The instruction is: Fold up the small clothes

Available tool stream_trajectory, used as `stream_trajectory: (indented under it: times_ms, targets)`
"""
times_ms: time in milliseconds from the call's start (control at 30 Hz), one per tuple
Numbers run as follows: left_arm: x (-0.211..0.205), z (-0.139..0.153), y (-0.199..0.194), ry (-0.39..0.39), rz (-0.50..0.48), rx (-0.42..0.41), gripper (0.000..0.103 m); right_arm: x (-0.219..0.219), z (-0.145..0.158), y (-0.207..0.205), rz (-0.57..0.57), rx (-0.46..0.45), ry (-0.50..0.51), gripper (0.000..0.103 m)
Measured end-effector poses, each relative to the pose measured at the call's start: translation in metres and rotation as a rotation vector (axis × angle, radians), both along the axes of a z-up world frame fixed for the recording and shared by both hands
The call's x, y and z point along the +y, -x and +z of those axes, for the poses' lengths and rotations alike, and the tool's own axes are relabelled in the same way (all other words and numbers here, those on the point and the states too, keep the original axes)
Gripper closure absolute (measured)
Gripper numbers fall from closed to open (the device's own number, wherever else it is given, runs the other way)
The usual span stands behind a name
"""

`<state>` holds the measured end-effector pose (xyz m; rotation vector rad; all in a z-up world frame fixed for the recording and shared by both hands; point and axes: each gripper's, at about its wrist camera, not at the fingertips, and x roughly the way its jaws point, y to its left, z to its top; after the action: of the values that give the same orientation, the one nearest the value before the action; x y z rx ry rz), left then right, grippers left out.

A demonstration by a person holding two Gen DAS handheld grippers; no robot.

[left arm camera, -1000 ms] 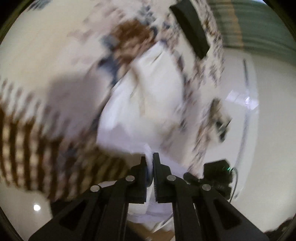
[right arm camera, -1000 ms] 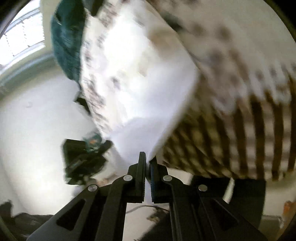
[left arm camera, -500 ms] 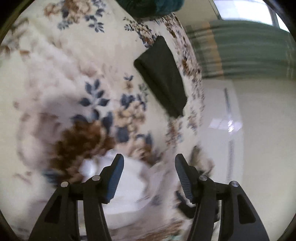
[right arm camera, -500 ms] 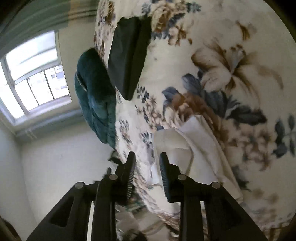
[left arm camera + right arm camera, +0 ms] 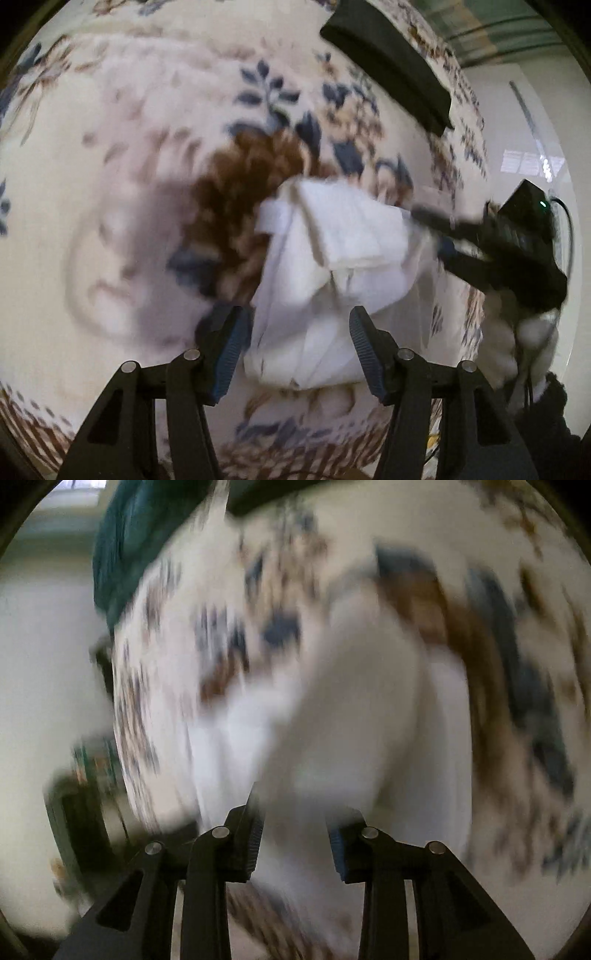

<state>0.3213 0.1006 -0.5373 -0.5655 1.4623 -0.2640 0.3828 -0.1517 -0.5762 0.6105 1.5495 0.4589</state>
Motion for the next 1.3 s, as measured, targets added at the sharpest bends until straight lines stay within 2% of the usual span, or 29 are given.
stream_trajectory:
  times_ms: [100,167,267,333,433,500,600,667,733,767,800,833,867,933,1033,1067,1167,1233,1300]
  targets:
    - [-0.007,-0.002,-0.021,0.005,-0.018,-0.012,0.048,-0.028,0.002,-0.042,-0.207,-0.041,0.008,0.069]
    - [-0.014,-0.003,-0.035,0.01,-0.038,-0.029,0.048,-0.047,0.016,-0.047,-0.251,-0.068,0.045,0.069]
    - [-0.026,-0.014,-0.052,-0.015,-0.085,-0.038,0.048,-0.061,0.025,-0.039,-0.243,-0.086,0.099,0.069]
    - [-0.031,-0.029,-0.073,0.0,-0.08,-0.021,0.048,-0.076,0.03,-0.025,-0.247,-0.071,0.122,0.069]
    - [-0.032,-0.036,-0.105,0.005,-0.042,-0.019,0.048,-0.089,0.021,-0.009,-0.237,-0.023,0.085,0.069]
    - [-0.028,-0.031,-0.129,-0.003,-0.017,-0.059,0.048,-0.086,0.01,-0.003,-0.2,-0.007,0.072,0.068]
    - [-0.017,-0.013,-0.151,-0.026,0.008,-0.118,0.048,-0.05,0.003,-0.003,-0.03,-0.007,0.132,0.068]
    - [-0.012,-0.002,-0.154,-0.051,0.015,-0.15,0.048,-0.014,0.001,-0.003,0.138,-0.005,0.125,0.069]
    - [-0.005,0.005,-0.148,-0.061,0.02,-0.159,0.048,0.018,-0.001,-0.008,0.244,-0.025,0.131,0.069]
    - [-0.001,0.008,-0.142,-0.07,0.022,-0.16,0.048,0.029,-0.003,-0.014,0.259,-0.042,0.157,0.069]
    - [0.001,0.01,-0.136,-0.075,0.022,-0.155,0.048,0.039,-0.007,-0.026,0.233,-0.06,0.191,0.067]
    - [0.003,0.011,-0.132,-0.077,0.023,-0.15,0.048,0.038,-0.012,-0.049,0.123,-0.069,0.152,0.067]
    - [0.003,0.013,-0.125,-0.079,0.026,-0.146,0.048,0.038,-0.012,-0.049,0.123,-0.069,0.152,0.067]
    - [0.006,0.013,-0.111,-0.066,0.021,-0.128,0.048,0.018,-0.011,-0.068,-0.023,-0.077,0.08,0.067]
    - [-0.006,0.001,-0.095,-0.028,-0.023,-0.084,0.048,-0.025,0.002,-0.081,-0.176,-0.084,0.048,0.062]
    - [-0.012,-0.003,-0.092,-0.014,-0.047,-0.073,0.048,-0.051,0.008,-0.076,-0.203,-0.079,0.076,0.058]
    - [-0.031,-0.013,-0.085,-0.023,-0.116,-0.061,0.048,-0.072,0.009,-0.067,-0.215,-0.065,0.106,0.057]
    - [-0.041,-0.02,-0.089,-0.068,-0.142,-0.07,0.048,-0.094,0.001,-0.051,-0.213,-0.019,0.125,0.055]
    - [-0.04,-0.027,-0.103,-0.113,-0.11,-0.082,0.048,-0.099,-0.008,-0.044,-0.211,0.02,0.134,0.055]
